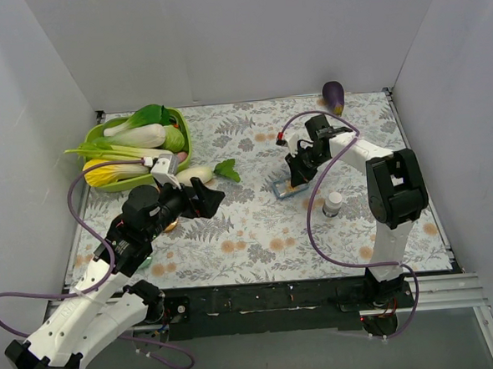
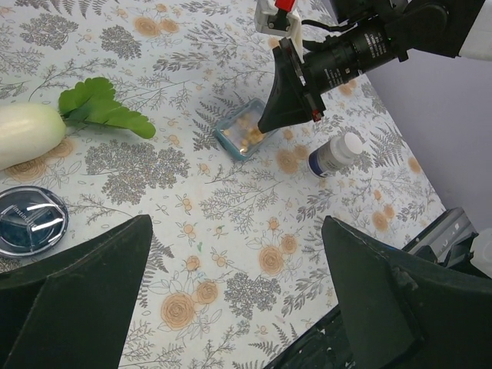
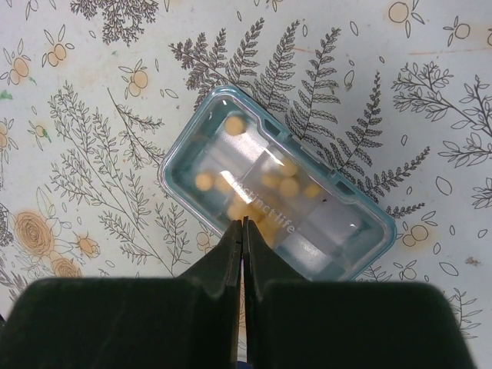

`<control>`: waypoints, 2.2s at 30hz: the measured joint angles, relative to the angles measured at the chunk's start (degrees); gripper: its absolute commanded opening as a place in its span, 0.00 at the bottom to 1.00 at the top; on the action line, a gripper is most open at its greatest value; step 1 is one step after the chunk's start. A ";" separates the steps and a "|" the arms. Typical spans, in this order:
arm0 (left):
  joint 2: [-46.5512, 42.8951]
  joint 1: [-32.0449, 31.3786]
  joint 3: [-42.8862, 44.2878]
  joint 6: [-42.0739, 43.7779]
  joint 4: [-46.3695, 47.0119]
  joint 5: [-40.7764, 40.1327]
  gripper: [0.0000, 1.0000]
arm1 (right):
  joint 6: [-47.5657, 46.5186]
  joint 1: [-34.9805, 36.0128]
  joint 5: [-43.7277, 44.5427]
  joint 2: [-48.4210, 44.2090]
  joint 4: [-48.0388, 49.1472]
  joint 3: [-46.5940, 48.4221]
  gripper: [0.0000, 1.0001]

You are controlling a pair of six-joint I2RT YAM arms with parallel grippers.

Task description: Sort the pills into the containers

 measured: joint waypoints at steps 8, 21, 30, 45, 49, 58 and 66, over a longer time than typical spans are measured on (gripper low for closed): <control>-0.59 0.00 -1.16 -1.29 -0.11 1.22 0.94 | -2.16 0.11 -0.22 -0.02 -2.27 1.20 0.10; -0.74 0.04 -1.46 -2.14 -0.28 2.67 0.94 | -3.21 1.77 -4.07 -2.67 -3.87 2.38 0.10; -0.81 0.04 -1.75 -2.34 -0.31 2.91 0.94 | -0.37 2.10 -1.90 2.47 -3.02 3.13 0.08; -1.44 0.04 -2.25 -2.34 -0.22 4.44 0.95 | -3.65 1.99 -4.61 2.32 -6.49 5.42 0.30; -0.79 0.04 -2.99 -2.32 0.17 6.21 0.94 | -4.70 1.51 -4.92 0.13 -6.73 7.43 0.40; 3.82 0.04 -4.37 -2.08 2.19 9.31 0.94 | -5.46 0.59 1.25 -1.90 -3.26 7.87 0.27; 5.07 0.04 -5.75 -2.10 3.82 10.62 0.94 | -4.85 0.44 6.25 1.62 2.49 2.67 0.25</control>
